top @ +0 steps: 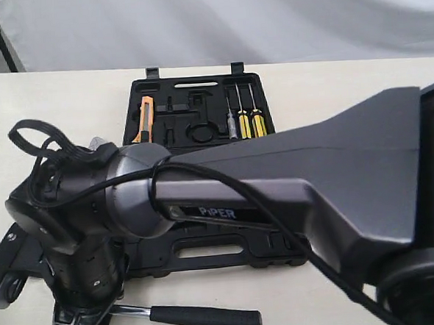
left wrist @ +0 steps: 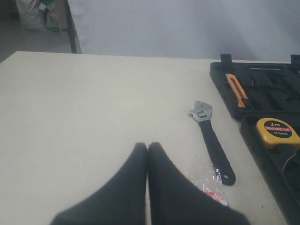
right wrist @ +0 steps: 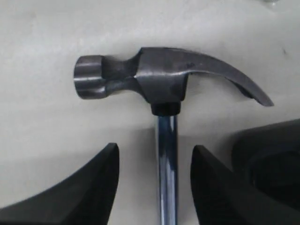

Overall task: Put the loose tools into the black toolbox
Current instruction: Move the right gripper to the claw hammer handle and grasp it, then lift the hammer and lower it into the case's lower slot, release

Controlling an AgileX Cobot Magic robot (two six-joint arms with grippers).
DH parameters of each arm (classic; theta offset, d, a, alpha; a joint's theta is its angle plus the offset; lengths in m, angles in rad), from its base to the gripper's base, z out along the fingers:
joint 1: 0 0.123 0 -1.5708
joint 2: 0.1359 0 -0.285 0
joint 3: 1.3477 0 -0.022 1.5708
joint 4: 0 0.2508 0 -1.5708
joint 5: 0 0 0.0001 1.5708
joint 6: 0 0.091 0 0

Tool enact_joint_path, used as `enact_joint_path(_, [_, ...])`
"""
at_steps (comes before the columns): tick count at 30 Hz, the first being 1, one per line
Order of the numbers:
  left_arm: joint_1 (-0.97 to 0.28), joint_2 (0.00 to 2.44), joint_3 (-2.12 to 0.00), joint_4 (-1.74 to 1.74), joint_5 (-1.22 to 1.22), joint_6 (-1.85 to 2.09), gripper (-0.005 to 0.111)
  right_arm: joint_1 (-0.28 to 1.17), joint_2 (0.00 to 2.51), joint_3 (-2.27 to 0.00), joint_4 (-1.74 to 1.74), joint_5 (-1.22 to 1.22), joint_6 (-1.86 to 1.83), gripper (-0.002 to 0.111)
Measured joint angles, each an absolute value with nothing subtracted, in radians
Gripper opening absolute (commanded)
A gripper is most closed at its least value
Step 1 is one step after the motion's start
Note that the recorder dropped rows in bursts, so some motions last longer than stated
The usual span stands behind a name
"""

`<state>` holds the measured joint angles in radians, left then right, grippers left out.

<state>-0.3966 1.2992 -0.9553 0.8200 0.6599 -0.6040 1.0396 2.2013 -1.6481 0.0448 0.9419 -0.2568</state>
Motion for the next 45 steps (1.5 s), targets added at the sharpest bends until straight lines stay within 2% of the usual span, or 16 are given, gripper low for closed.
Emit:
enact_joint_path(4, [-0.397,1.299,-0.955,0.820,0.660,-0.604,0.001,1.040,2.230,-1.648,0.036,0.902,-0.257,0.046])
enact_joint_path(5, [-0.397,1.299,-0.955,0.820,0.660,-0.604,0.001,1.040,2.238,-1.648,0.036,0.895,-0.257,0.042])
enact_joint_path(7, [-0.397,1.299,-0.955,0.820,0.660,-0.604,0.001,1.040,2.244,-1.649,0.036,0.889,-0.257,0.029])
enact_joint_path(8, [-0.397,1.299,-0.955,0.820,0.660,-0.604,0.001,1.040,2.244,-1.649,0.036,0.889,-0.257,0.017])
enact_joint_path(10, [-0.397,1.299,-0.955,0.820,0.660,-0.604,0.001,1.040,2.244,-1.649,0.036,0.889,-0.257,-0.001])
enact_joint_path(16, [-0.397,1.299,-0.955,0.820,0.660,-0.604,0.001,1.040,2.229,-1.649,0.036,0.925,-0.253,0.000])
enact_joint_path(20, [-0.397,1.299,-0.955,0.820,0.660,-0.604,0.001,1.040,2.118,-1.649,0.028,0.974,-0.260,0.000])
enact_joint_path(25, [-0.397,1.299,-0.955,0.820,0.660,-0.604,0.001,0.920,1.985,-1.649,0.028,1.037,-0.479,0.000])
enact_joint_path(30, [-0.397,1.299,-0.955,0.820,0.660,-0.604,0.001,0.779,2.048,-1.609,0.000,0.921,-0.707,0.000])
enact_joint_path(40, [-0.397,1.299,-0.955,0.820,0.660,-0.604,0.001,0.765,2.141,-1.603,0.009,0.902,-0.783,0.000])
enact_joint_path(42, [-0.397,1.299,-0.955,0.820,0.660,-0.604,0.001,0.765,2.143,-1.603,0.014,0.900,-0.785,0.004])
enact_joint_path(45, [-0.397,1.299,-0.955,0.820,0.660,-0.604,0.001,0.765,2.145,-1.603,0.045,0.900,-0.785,0.020])
